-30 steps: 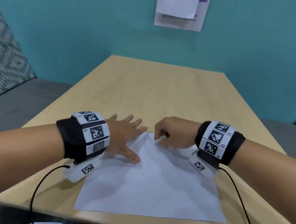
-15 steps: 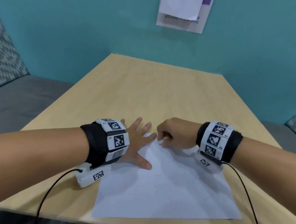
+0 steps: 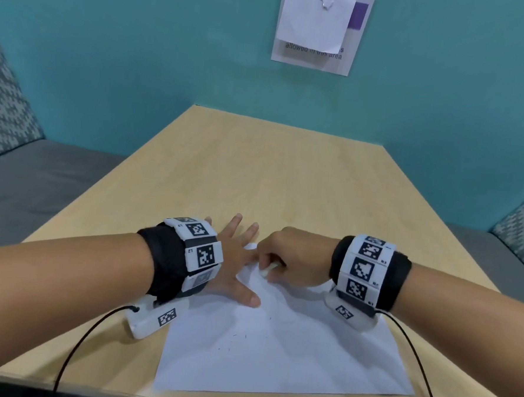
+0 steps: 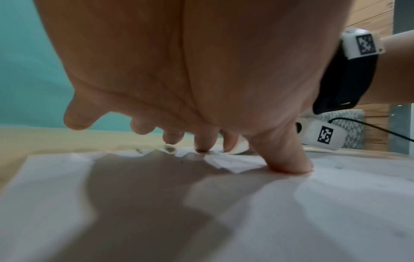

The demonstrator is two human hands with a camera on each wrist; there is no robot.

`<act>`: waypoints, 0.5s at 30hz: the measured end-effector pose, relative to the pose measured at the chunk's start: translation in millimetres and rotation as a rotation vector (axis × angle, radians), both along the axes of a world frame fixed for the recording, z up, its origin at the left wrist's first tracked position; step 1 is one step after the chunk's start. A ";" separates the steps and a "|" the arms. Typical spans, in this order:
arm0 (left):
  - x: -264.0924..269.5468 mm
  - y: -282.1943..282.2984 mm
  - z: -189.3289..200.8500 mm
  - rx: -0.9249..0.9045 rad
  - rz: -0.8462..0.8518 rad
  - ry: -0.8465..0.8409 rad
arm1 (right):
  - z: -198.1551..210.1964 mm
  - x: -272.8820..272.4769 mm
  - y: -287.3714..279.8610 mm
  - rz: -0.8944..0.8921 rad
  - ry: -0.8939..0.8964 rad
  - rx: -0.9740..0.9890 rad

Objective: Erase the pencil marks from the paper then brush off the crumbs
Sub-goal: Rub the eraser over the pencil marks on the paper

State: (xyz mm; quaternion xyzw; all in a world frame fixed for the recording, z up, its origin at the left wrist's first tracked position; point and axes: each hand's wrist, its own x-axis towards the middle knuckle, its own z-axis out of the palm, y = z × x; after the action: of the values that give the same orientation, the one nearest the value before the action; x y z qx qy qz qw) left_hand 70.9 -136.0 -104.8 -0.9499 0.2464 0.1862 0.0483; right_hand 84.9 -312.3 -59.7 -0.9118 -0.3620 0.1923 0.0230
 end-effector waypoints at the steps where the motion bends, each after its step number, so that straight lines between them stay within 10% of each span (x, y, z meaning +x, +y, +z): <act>1: -0.2 -0.2 0.6 0.013 0.004 0.008 | 1.3 6.7 -4.3 -0.039 -0.017 0.011; 15: 0.8 0.6 -1.9 0.055 0.016 0.004 | -2.0 12.3 -33.2 -0.093 -0.075 0.035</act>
State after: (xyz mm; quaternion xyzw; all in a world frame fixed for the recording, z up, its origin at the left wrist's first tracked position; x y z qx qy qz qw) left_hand 71.7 -135.4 -106.7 -0.9497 0.2337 0.1953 0.0723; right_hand 97.2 -345.5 -61.7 -0.9337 -0.3230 0.1505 0.0343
